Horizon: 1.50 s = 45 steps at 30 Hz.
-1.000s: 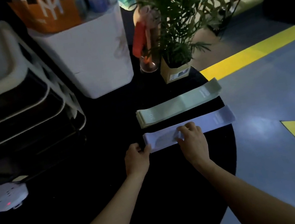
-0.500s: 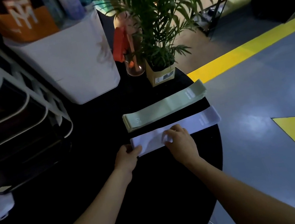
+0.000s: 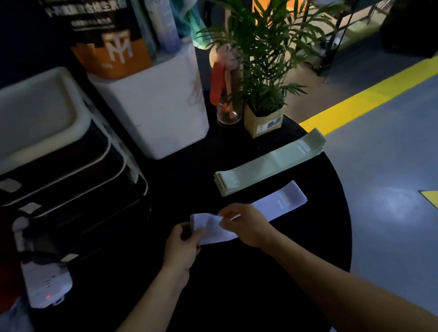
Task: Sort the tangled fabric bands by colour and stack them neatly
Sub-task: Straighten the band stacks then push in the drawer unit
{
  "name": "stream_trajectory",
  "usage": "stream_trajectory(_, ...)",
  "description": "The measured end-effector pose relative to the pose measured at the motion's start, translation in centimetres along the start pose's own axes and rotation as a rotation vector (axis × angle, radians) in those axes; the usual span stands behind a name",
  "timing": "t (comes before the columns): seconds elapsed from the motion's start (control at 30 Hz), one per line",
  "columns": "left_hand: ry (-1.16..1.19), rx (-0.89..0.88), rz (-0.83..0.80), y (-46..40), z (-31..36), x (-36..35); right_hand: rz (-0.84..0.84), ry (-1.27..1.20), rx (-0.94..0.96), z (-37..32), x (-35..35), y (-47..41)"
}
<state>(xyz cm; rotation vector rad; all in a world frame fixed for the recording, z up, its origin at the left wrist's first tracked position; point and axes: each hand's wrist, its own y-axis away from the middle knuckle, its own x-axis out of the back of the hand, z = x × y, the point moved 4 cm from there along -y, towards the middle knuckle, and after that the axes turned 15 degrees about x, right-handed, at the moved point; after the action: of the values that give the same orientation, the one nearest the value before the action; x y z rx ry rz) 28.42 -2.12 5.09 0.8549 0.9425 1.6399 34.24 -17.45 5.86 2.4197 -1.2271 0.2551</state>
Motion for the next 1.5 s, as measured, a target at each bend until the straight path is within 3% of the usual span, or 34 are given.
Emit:
stream_trajectory(0.23,0.102,-0.118,-0.152,2.1,0.3,-0.4,0.041,-0.194,-0.041,-2.0,-1.5,0.4)
stream_trajectory(0.33,0.09,-0.118,-0.214,2.5,0.1,-2.2,0.043,-0.152,-0.088,-1.2,-0.5,0.8)
stream_trajectory(0.53,-0.008,-0.168,-0.285,3.0,0.7,-6.1,0.329,-0.058,-0.125,1.1,2.5,1.8)
stream_trajectory(0.67,-0.059,-0.207,-0.079,1.3,1.3,-7.3,0.406,-0.039,-0.093,2.1,5.2,2.4)
stream_trajectory(0.77,-0.083,-0.122,0.098,-1.1,0.6,-7.1,0.442,-0.062,-0.117,3.3,7.3,2.6)
stream_trajectory(0.93,-0.176,0.051,0.152,-3.4,0.1,-9.0,0.476,0.001,-0.155,6.7,9.8,2.7)
stream_trajectory(1.07,-0.232,0.016,0.161,-4.3,0.0,-11.0,0.465,0.022,-0.207,9.0,10.6,2.5)
stream_trajectory(1.2,-0.201,0.03,0.205,-5.0,0.1,-11.8,0.546,0.238,-0.228,10.7,11.4,2.6)
stream_trajectory(1.5,-0.21,0.039,0.253,-5.8,-0.3,-11.7,0.342,-0.029,-0.231,12.8,12.0,2.5)
